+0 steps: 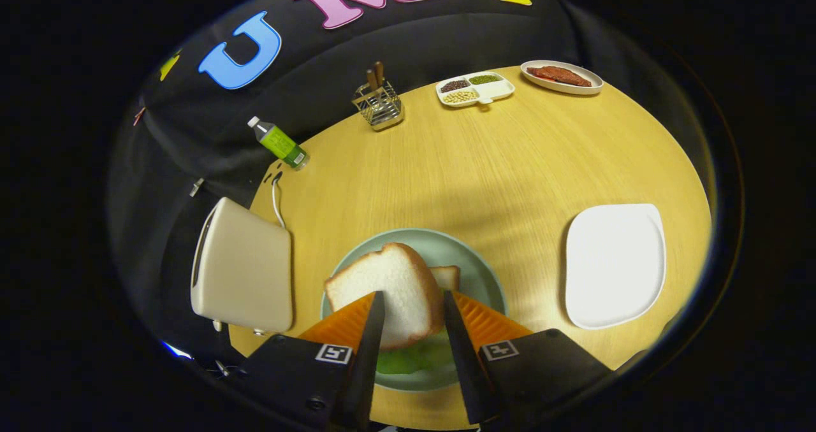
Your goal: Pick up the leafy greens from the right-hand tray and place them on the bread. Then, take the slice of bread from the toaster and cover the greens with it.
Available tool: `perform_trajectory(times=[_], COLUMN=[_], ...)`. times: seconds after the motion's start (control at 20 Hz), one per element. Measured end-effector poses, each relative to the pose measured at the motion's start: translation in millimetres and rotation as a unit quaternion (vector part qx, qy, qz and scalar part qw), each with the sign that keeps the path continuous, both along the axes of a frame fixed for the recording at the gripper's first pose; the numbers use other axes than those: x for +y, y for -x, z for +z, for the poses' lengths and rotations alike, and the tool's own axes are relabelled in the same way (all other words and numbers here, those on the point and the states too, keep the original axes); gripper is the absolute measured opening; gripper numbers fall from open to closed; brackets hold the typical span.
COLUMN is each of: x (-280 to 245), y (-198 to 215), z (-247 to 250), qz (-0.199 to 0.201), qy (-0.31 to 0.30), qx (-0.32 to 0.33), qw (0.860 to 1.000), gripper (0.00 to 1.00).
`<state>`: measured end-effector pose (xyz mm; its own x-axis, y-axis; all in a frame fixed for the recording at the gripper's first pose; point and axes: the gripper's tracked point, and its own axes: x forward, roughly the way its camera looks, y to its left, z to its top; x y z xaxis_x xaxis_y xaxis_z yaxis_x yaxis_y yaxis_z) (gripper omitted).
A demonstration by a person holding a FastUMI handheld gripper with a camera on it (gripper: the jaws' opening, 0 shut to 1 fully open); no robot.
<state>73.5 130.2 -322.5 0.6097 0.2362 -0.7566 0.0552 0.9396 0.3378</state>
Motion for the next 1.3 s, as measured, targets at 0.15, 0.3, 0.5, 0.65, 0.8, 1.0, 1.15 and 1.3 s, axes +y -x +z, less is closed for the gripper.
perform_trajectory(times=[0.15, 0.3, 0.5, 0.65, 0.8, 1.0, 1.15, 1.3], x=[-15.4, -30.0, -58.0, -78.1, -91.9, -101.0, -102.8, -100.4], y=[4.9, 5.4, 2.5, 1.6, 4.6, 21.0, 37.6, 58.6], z=[7.2, 29.2, 94.1, 161.3, 228.5, 297.4, 333.0, 365.4], qz=[0.000, 0.002, 0.001, 0.006, -0.004, -0.026, -0.030, -0.040], qy=[0.018, 0.027, 0.056, 0.101, 0.132, 0.157, 0.176, 0.178], qx=[-0.008, -0.029, -0.100, -0.182, -0.270, -0.358, -0.408, -0.451], qw=[1.000, 0.999, 0.993, 0.978, 0.954, 0.920, 0.895, 0.874], gripper=[0.93, 0.99, 0.99, 0.98, 0.98, 0.98, 0.98, 0.98])
